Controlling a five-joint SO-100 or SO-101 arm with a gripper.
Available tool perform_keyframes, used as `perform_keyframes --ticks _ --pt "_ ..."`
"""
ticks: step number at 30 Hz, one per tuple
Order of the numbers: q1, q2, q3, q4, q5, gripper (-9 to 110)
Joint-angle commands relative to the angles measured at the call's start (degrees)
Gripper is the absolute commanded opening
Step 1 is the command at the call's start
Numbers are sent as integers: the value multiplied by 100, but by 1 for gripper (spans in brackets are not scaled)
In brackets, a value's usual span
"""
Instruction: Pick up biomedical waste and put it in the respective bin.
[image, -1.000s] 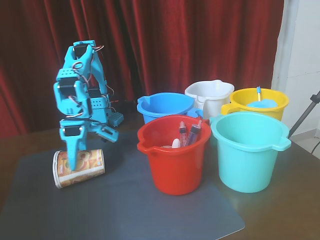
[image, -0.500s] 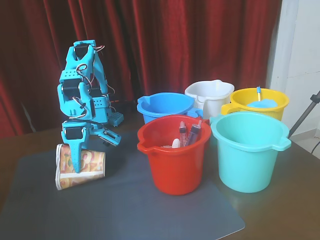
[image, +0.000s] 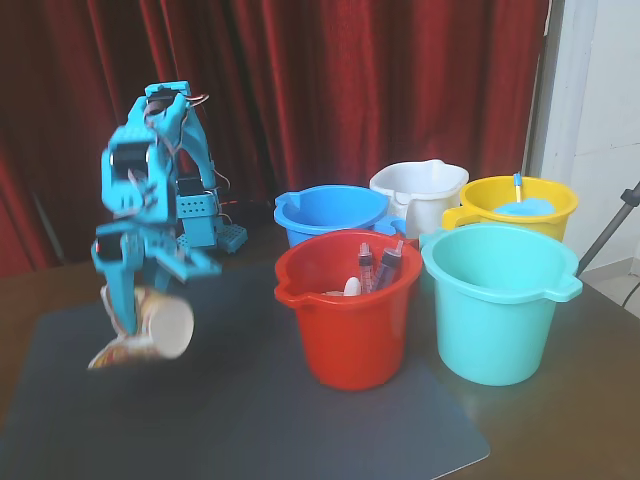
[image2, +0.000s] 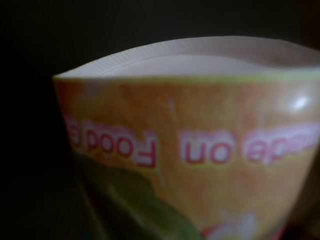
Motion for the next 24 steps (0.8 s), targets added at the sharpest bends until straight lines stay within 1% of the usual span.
perform_keyframes --ticks 1,3,5,9,10,12,14,16,20,24 --pt "-316 62 -1134 721 642 0" --pt "-413 62 -2206 1318 1204 0" --pt "-457 62 -3226 1846 1503 0" --pt "-1081 44 -4737 2549 2153 0" --pt "-1301 53 -5168 2593 2742 0" --pt "-1582 53 -5660 2531 3410 0" --pt "-2162 18 -6126 2531 3630 0" --pt "-2892 -343 -6434 2522 3621 0" --pt "-3568 -1362 -7005 2030 3595 0" --pt "-4157 -3059 -8227 1318 3595 0"
